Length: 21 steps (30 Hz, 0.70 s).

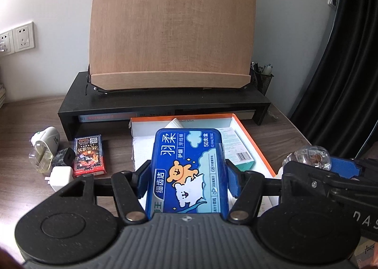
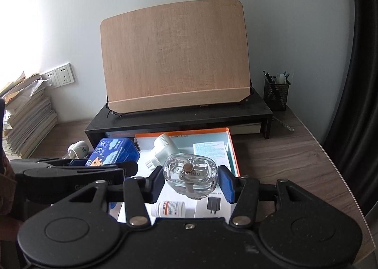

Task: Organize rigid objects
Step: 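Lower the glass bottle into the white box and open the right gripper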

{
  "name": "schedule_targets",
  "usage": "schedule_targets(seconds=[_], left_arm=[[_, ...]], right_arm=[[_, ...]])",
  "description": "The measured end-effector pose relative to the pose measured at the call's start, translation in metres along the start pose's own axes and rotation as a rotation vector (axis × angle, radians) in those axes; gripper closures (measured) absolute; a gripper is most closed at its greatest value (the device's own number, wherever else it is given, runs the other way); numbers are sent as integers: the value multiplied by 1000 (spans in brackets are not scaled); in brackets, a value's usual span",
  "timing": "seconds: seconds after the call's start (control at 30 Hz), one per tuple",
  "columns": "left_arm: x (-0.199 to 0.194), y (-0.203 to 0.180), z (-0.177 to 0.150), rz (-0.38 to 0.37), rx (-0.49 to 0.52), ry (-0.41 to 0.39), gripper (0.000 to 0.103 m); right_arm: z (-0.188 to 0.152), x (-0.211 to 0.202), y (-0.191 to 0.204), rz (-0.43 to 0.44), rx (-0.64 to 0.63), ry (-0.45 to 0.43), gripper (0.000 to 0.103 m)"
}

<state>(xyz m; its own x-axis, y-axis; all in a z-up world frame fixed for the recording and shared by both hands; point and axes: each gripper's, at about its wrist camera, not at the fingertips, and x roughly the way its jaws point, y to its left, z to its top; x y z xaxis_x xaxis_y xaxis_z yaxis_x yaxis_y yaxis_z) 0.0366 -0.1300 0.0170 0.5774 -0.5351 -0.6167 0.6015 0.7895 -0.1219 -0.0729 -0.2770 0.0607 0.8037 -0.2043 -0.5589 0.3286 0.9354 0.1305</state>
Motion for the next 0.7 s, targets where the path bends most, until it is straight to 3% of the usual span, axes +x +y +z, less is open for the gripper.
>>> schedule_targets(seconds=[0.7], left_arm=[[35,10,9,12,-36,41,40]], right_arm=[[25,47,-1,18,-23,25,42]])
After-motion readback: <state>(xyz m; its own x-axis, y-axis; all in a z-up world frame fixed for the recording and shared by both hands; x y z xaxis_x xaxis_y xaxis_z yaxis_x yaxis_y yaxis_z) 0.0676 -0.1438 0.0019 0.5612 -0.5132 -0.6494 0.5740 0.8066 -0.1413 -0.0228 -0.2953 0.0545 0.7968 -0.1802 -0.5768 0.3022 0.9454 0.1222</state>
